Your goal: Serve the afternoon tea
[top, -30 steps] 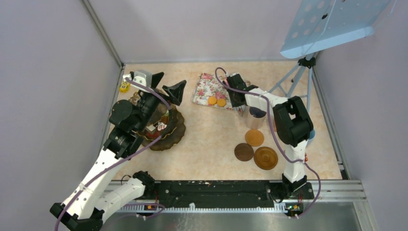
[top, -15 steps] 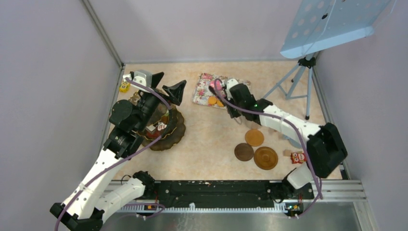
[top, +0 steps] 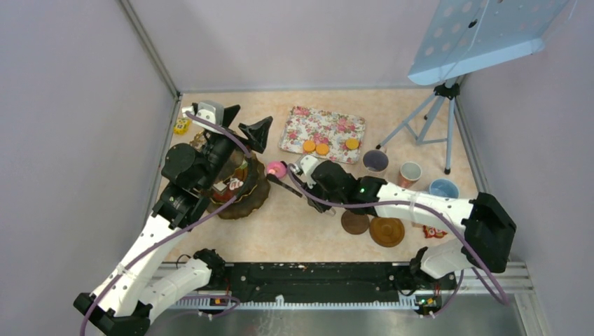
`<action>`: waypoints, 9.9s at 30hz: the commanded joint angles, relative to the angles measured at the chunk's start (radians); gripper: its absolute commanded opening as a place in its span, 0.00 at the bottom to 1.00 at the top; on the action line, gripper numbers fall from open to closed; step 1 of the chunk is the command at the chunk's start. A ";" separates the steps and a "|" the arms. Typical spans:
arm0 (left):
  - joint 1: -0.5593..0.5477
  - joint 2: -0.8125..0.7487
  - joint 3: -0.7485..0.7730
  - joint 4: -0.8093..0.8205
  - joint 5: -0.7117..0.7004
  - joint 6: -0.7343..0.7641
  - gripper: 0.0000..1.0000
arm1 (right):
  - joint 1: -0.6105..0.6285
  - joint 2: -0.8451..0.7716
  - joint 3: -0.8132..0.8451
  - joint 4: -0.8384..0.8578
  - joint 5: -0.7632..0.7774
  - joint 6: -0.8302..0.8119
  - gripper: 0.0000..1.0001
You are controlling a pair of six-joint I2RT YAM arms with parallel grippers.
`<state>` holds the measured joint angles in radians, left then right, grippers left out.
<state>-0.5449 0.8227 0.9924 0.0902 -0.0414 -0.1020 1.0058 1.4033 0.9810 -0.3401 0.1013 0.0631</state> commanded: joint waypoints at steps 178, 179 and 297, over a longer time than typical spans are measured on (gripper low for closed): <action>-0.004 -0.015 -0.001 0.035 0.000 0.014 0.99 | -0.299 0.507 0.672 -0.315 0.067 -0.023 0.41; -0.003 -0.015 -0.001 0.036 0.000 0.014 0.99 | -0.298 0.509 0.673 -0.316 0.069 -0.024 0.41; -0.003 -0.160 0.048 0.015 -0.119 0.003 0.99 | -0.325 0.263 0.610 -0.404 0.197 0.154 0.41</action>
<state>-0.5449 0.6724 1.0557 0.0578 -0.1463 -0.1204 0.6827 1.6047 1.5051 -0.6373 0.2478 0.1890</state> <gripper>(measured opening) 0.987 0.412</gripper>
